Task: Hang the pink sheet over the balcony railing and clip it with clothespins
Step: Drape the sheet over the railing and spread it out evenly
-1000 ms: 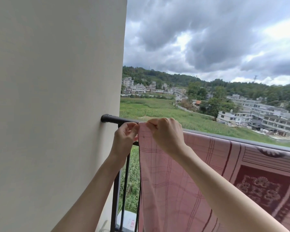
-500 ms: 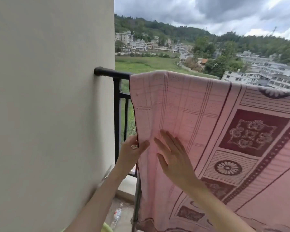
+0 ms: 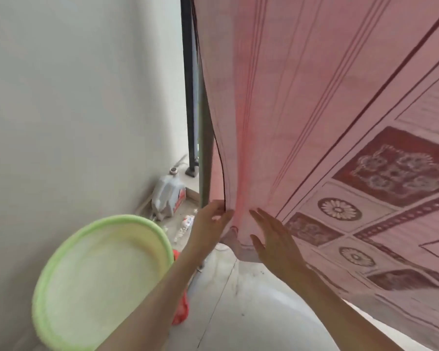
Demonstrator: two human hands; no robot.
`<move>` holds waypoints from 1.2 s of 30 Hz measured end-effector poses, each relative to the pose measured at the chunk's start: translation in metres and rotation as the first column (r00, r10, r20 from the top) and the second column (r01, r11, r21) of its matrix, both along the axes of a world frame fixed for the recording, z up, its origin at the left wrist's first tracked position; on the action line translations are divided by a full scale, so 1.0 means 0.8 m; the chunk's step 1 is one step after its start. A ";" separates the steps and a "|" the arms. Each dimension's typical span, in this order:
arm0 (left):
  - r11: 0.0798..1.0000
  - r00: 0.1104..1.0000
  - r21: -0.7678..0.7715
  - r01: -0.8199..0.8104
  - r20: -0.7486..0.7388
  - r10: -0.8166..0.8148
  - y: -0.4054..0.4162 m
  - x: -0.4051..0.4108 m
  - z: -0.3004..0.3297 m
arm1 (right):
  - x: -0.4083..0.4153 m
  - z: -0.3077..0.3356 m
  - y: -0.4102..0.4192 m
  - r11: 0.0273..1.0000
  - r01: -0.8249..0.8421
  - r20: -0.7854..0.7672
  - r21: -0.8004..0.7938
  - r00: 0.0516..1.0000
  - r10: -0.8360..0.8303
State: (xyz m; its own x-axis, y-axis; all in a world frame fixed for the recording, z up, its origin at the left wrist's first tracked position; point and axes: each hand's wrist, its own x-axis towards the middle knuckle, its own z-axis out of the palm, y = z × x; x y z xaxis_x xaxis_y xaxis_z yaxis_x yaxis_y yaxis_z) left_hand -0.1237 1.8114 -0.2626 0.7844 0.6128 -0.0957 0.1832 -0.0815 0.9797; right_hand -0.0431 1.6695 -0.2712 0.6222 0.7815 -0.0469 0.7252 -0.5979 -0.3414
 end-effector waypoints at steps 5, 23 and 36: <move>0.999 0.999 0.005 -0.050 0.010 0.050 -0.014 0.010 -0.170 | 0.002 -0.187 -0.015 0.995 0.083 -0.204 0.050 0.976 -0.072; 0.960 0.951 0.056 -0.276 0.158 0.264 -0.010 0.021 -0.604 | 0.030 -0.634 0.070 0.582 0.802 -0.916 0.136 -0.122 0.382; 0.833 0.767 0.016 -0.552 0.401 0.501 0.041 0.011 -0.598 | 0.063 -0.621 0.029 0.161 0.971 -0.803 0.175 0.046 0.594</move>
State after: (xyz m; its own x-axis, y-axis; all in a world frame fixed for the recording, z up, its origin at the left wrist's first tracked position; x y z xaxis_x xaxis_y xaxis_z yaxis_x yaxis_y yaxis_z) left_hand -0.1149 1.8445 -0.7407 0.2946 0.9258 0.2368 -0.1337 -0.2055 0.9695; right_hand 0.0073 1.6924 -0.7684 0.7766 0.5326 -0.3365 -0.6272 0.6033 -0.4925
